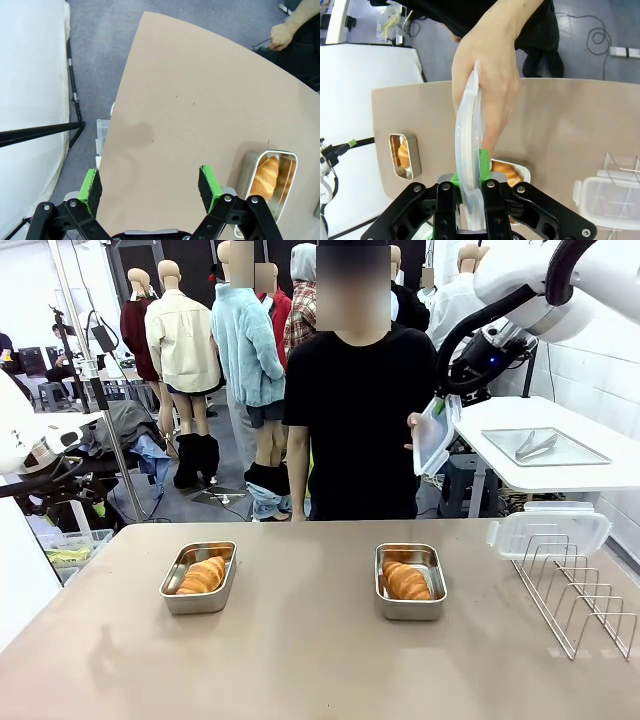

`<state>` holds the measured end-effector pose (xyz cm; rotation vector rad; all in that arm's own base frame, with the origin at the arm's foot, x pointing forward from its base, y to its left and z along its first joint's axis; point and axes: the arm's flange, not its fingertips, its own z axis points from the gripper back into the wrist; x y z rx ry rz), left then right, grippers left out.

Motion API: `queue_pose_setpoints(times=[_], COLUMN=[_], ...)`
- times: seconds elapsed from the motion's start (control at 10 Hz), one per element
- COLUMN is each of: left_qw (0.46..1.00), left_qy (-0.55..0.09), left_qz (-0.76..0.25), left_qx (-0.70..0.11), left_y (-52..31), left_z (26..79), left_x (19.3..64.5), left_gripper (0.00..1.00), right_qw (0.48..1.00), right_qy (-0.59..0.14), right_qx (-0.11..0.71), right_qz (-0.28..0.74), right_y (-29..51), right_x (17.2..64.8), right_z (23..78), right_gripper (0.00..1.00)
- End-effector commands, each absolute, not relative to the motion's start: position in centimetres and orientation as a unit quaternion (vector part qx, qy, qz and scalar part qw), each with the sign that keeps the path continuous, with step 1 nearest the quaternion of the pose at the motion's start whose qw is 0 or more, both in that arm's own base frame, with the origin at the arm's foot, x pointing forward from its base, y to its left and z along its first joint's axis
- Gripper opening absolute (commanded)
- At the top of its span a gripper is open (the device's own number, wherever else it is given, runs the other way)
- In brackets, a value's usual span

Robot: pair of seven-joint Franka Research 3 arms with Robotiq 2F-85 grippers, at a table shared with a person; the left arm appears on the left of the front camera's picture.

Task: Place the bread in airtight containers.
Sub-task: Release when the human grabs the Airtight Container lid, then pick up one Airtight Container lid and hand it to the human.

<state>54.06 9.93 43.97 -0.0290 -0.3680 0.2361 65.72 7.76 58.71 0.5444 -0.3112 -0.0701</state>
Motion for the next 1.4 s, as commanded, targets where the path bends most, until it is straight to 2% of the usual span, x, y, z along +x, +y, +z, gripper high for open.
queue_pose_setpoints(times=[0.0,0.7,1.1,1.2,1.3], left_qw=[0.976,0.976,0.976,0.976,0.976], left_qy=[-0.186,-0.186,-0.186,-0.186,-0.186], left_qz=[0.116,0.116,0.116,0.116,0.116], left_qx=[-0.009,-0.009,-0.009,-0.009,-0.009], left_y=[10.1,10.1,10.1,10.1,10.1], left_z=[44.2,44.2,44.2,44.2,44.2], left_x=[54.0,54.0,54.0,54.0,54.0], left_gripper=[1.00,1.00,1.00,1.00,1.00], right_qw=[0.951,0.951,0.965,0.971,0.964], right_qy=[-0.156,-0.153,-0.116,-0.078,-0.058], right_qx=[0.266,0.268,0.218,0.171,0.131], right_qz=[-0.032,-0.035,0.083,0.149,0.224], right_y=[7.7,7.6,4.8,3.4,2.0], right_x=[65.7,65.7,60.5,58.6,56.8], right_z=[58.8,58.7,61.4,61.9,62.0], right_gripper=[0.00,0.00,0.78,0.92,0.99])
